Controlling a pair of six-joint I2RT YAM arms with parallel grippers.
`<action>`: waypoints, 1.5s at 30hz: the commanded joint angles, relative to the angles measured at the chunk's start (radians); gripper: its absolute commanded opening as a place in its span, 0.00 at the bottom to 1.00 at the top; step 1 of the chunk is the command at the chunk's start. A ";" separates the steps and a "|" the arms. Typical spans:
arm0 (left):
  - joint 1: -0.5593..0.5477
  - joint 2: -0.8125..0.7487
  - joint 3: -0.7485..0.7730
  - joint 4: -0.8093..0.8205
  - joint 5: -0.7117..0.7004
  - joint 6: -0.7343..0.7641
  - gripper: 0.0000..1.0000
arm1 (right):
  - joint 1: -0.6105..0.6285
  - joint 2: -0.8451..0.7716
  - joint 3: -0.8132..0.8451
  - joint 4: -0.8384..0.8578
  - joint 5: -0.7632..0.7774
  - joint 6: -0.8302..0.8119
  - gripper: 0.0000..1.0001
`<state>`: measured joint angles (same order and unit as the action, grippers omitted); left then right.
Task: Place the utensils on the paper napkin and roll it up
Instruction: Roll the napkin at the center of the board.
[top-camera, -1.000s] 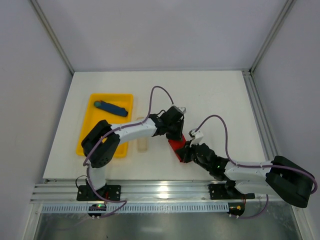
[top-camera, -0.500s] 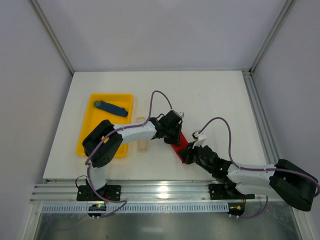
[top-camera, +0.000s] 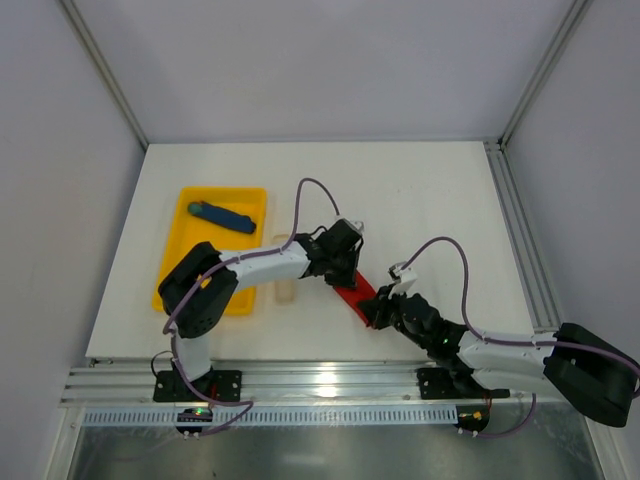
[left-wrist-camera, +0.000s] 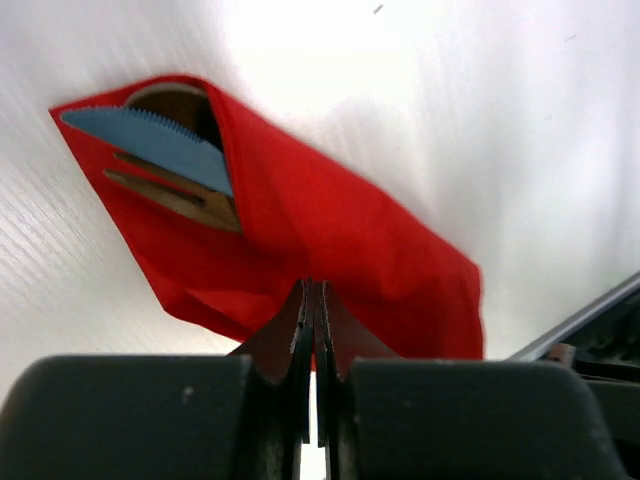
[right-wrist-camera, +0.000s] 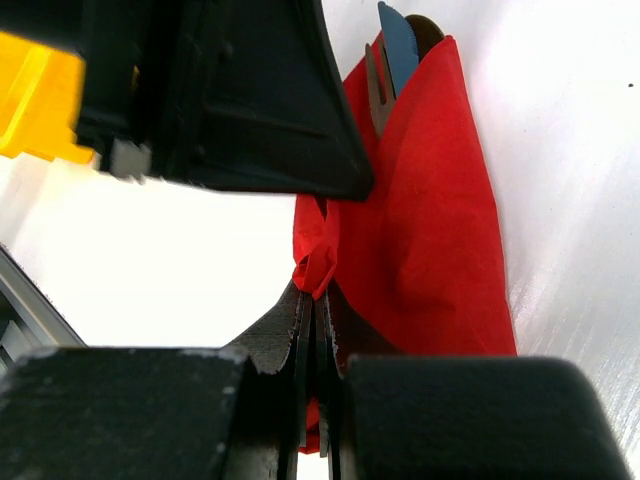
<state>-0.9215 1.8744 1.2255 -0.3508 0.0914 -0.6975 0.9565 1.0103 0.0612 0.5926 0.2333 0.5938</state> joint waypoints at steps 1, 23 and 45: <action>0.001 -0.072 0.090 -0.033 -0.038 0.019 0.03 | 0.005 -0.004 -0.014 0.095 0.023 0.017 0.04; 0.003 0.123 0.184 -0.045 -0.085 0.052 0.01 | 0.005 -0.081 -0.032 0.070 0.073 0.043 0.04; 0.003 0.012 0.089 0.024 -0.186 0.059 0.02 | 0.005 0.116 -0.034 0.203 0.078 0.141 0.04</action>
<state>-0.9211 1.9491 1.2953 -0.3252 -0.0605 -0.6483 0.9565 1.1091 0.0502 0.6800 0.3103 0.7193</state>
